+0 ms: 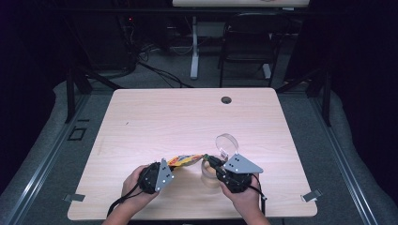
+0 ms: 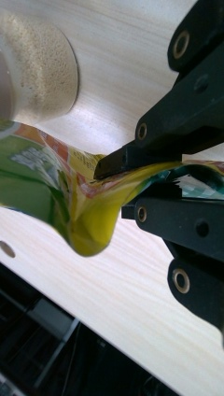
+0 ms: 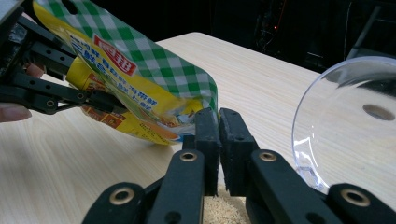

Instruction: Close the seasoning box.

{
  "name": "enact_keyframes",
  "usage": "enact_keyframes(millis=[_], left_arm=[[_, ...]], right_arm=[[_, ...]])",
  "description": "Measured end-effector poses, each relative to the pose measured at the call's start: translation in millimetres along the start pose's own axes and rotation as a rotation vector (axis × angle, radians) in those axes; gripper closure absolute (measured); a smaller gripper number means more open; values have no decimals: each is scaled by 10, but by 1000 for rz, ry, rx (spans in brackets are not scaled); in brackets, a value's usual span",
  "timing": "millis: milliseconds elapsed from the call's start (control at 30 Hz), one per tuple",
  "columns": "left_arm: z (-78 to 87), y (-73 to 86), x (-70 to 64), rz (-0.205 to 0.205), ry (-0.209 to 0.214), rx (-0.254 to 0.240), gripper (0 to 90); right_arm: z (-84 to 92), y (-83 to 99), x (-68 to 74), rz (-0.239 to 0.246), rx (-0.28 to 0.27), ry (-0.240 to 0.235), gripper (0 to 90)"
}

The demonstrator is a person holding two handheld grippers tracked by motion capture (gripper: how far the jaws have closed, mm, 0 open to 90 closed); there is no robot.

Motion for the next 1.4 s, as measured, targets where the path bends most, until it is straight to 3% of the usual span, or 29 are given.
enact_keyframes(millis=[567,1200,1400], left_arm=[[-21,23,35,43,48,-15,866],[-22,102,127,165,109,-56,867],[-28,156,195,238,125,-80,866]], right_arm=[[37,56,-28,-12,5,4,813],[36,93,-46,-19,14,-2,784],[48,102,-63,-27,10,-1,763]])
Point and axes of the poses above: each handheld gripper's, and its own axes: z roughly backward along the jaws, y roughly out of its underside, x roughly to its left, the point moved 2 cm from there along -z, roughly forward along the jaws, and after that the axes turned 8 degrees about x, right-handed, at the moved point
